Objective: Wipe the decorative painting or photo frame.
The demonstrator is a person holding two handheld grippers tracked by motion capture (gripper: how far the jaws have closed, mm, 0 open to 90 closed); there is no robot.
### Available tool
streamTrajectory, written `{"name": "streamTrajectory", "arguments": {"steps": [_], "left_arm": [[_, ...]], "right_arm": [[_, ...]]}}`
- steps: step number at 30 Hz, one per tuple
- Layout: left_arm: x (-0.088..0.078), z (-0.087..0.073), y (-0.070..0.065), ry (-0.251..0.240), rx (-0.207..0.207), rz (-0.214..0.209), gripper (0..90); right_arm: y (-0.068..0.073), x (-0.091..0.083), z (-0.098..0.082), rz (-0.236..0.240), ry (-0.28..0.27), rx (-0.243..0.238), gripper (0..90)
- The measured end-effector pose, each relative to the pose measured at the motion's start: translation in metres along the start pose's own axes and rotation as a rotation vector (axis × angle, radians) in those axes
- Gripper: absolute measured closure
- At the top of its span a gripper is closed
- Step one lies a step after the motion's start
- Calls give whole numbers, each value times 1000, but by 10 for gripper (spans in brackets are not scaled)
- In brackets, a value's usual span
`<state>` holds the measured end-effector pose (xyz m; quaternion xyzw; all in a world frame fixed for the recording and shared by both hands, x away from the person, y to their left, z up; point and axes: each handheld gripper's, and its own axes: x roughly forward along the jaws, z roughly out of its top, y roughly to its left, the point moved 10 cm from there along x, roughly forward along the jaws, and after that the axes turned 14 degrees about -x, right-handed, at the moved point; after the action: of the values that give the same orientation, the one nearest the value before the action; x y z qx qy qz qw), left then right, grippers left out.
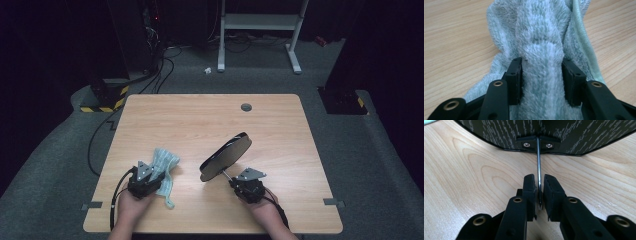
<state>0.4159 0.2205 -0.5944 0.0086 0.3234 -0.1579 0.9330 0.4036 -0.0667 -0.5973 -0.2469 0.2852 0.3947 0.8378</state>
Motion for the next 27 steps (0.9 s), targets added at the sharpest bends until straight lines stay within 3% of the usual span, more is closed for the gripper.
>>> {"name": "streamTrajectory", "arguments": {"steps": [3,12,18,27], "left_arm": [[0,0,-1,6,10,1,567],[-6,3,-4,2,-57,-56,717],[-28,20,-22,-100,-94,-140,721],[-75,55,-63,-281,-51,-238,720]], "right_arm": [[1,0,0,0,0,-4,776],[-1,1,1,-10,2,5,868],[-1,1,1,-22,6,-7,876],[-1,1,1,-19,6,-3,876]]}}
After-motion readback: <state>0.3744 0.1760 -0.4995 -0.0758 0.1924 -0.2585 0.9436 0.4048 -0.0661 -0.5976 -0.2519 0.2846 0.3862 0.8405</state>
